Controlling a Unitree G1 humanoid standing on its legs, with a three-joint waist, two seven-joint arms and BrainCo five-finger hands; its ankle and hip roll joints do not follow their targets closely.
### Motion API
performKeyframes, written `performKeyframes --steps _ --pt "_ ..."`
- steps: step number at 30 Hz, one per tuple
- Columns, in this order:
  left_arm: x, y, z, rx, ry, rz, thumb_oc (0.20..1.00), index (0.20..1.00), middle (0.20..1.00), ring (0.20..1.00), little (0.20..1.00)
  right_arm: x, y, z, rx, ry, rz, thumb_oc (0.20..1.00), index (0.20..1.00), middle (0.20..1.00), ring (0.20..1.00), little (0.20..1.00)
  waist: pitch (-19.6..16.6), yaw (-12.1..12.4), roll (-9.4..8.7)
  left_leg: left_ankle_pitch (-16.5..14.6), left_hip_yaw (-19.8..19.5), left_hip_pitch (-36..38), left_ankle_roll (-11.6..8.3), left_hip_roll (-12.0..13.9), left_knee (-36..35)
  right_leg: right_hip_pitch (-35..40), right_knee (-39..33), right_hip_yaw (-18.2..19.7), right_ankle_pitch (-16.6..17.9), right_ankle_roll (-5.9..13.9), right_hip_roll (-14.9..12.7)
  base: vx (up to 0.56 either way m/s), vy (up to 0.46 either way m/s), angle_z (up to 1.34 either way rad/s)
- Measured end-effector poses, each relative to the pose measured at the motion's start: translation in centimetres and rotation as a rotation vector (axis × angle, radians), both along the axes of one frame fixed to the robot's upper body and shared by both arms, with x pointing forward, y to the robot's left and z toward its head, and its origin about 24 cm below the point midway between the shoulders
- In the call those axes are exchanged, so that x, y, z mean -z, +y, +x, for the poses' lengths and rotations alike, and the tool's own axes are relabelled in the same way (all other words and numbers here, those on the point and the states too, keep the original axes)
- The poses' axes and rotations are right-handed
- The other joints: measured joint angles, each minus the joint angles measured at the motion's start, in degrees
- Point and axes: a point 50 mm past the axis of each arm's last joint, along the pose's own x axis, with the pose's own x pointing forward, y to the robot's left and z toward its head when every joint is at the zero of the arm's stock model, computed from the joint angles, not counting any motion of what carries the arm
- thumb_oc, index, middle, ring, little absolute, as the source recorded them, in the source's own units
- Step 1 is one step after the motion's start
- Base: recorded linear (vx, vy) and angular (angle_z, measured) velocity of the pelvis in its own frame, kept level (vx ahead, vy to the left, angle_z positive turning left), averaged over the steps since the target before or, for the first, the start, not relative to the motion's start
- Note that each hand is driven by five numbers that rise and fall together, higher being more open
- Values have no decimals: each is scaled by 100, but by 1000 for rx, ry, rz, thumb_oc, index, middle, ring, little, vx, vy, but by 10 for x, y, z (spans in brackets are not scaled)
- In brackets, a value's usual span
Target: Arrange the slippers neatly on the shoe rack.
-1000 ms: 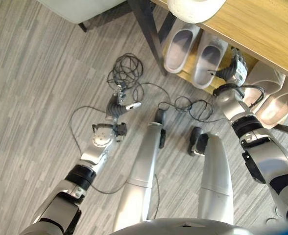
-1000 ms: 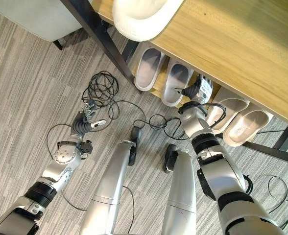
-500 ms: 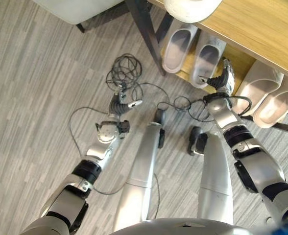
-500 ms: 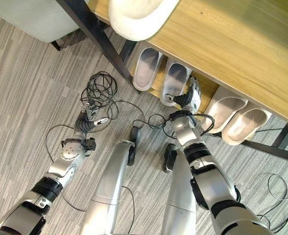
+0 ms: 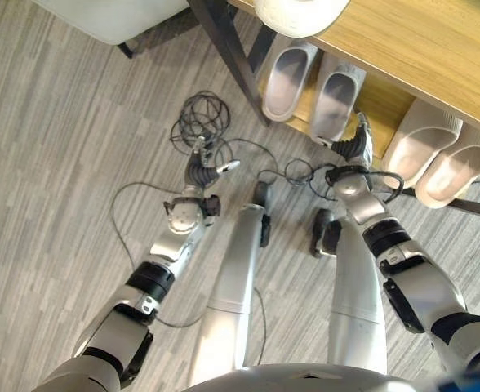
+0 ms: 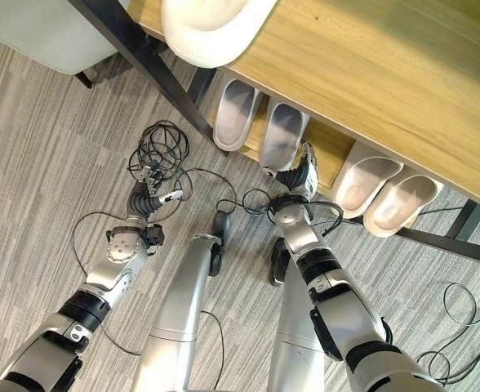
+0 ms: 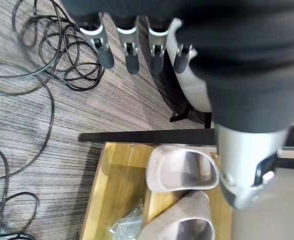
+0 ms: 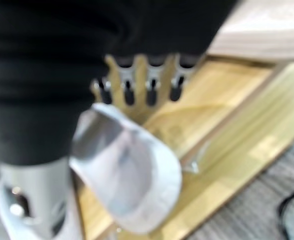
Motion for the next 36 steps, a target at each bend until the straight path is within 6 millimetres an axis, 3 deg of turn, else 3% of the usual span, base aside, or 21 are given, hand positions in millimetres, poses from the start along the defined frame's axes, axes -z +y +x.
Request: performKeyframes --steps 16,32,36 --pt "-7 -2 8 -21 -15 5 1000 1000 1000 1000 1000 -15 5 8 -20 -24 18 1000 1000 1000 1000 1000 -13 8 14 3 -1 -1 -5 1 12 -1 20 -1 9 10 3 0 0 0" --pt "-9 -2 10 -25 -17 6 1000 1000 1000 1000 1000 2 12 8 -65 58 92 1000 1000 1000 1000 1000 -30 5 31 -10 -5 -21 13 5 70 -20 78 -1 10 8 8 0 0 0" --pt "-3 -1 10 -43 6 8 1000 1000 1000 1000 1000 5 14 7 -72 66 119 1000 1000 1000 1000 1000 -213 8 67 -11 -13 -170 19 10 103 -151 93 -8 23 17 15 0 0 0"
